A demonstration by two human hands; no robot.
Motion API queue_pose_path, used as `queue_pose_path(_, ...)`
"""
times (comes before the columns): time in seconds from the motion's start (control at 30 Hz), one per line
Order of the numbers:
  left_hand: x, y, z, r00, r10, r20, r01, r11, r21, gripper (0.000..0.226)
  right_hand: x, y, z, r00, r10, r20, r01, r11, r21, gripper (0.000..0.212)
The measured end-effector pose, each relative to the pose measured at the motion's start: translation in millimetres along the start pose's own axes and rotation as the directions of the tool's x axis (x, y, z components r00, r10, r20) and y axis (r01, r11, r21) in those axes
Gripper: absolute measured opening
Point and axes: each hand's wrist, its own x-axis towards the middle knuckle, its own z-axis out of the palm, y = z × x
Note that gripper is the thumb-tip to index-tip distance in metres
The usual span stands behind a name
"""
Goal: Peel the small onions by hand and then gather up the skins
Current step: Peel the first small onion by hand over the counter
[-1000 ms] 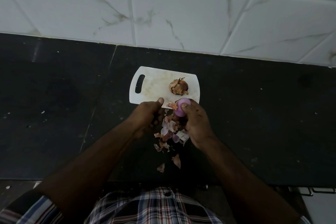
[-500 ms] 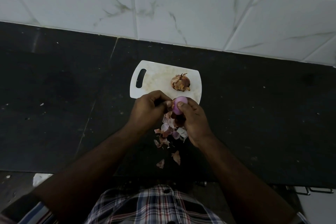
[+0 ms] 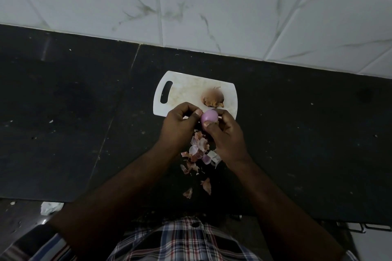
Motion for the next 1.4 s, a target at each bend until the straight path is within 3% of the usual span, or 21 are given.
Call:
queue_pose_path(0.13,4.2,-0.8,-12.3,0.982,0.163,0.092,-0.176,0.972,0.154,0.012,5.1,-9.2,-6.8,0.990,0.108,0.095,-0.119,0.985,0.121,0.035)
queue_pose_path(0.27,3.7,-5.8,-11.4,0.894,0.443,0.073,-0.441,0.836,0.326,0.004,4.9,-14.1,-7.1,0.997,0.021,0.068,-0.031,0.989,0.146,0.032)
queue_pose_path(0.33,2.0,-7.1,-6.1,0.869,0.495,0.026,-0.473,0.813,0.339,0.004,4.3,-13.2,-5.6,0.998,0.001,0.068,-0.013,0.983,0.180,0.037)
queue_pose_path(0.73,0.6,-8.6,6.7,0.929,0.360,-0.086,-0.277,0.830,0.483,0.024,-1.8,-11.9,1.4,0.997,-0.070,0.021,0.066,0.987,0.145,0.041)
queue_pose_path(1.0,15.0,-1.0,-3.2,0.975,-0.013,-0.220,0.062,0.974,0.218,0.049,-7.6,-10.1,4.7,0.999,-0.051,0.002,0.049,0.980,0.193,0.043)
queue_pose_path(1.07,16.3,-4.7,-18.7,0.980,-0.122,-0.156,0.146,0.978,0.151,0.050,-7.3,-10.4,-0.3,1.000,-0.031,0.005,0.029,0.967,0.253,0.042)
queue_pose_path(1.13,14.7,-10.6,-24.7,0.989,-0.150,-0.018,0.147,0.936,0.321,0.048,-6.7,-10.8,-5.2,0.999,0.004,0.037,-0.015,0.954,0.300,0.041)
queue_pose_path(1.2,10.8,-16.3,-23.7,0.981,-0.165,0.102,0.099,0.878,0.469,0.033,-7.1,-9.2,-6.2,0.996,0.056,0.073,-0.078,0.934,0.349,0.040)
queue_pose_path(1.27,5.2,-19.9,-23.6,0.966,-0.168,0.198,0.051,0.870,0.490,0.015,-8.6,-8.0,-7.2,0.989,0.101,0.108,-0.137,0.899,0.416,0.040)
queue_pose_path(1.33,2.6,-22.8,-28.6,0.956,-0.146,0.256,0.007,0.879,0.476,0.037,-10.1,-6.5,-10.0,0.985,0.121,0.126,-0.165,0.878,0.449,0.040)
queue_pose_path(1.4,-0.1,-19.0,-33.3,0.962,-0.115,0.249,0.011,0.923,0.385,0.033,-11.1,-5.3,-12.0,0.982,0.138,0.131,-0.184,0.866,0.465,0.041)
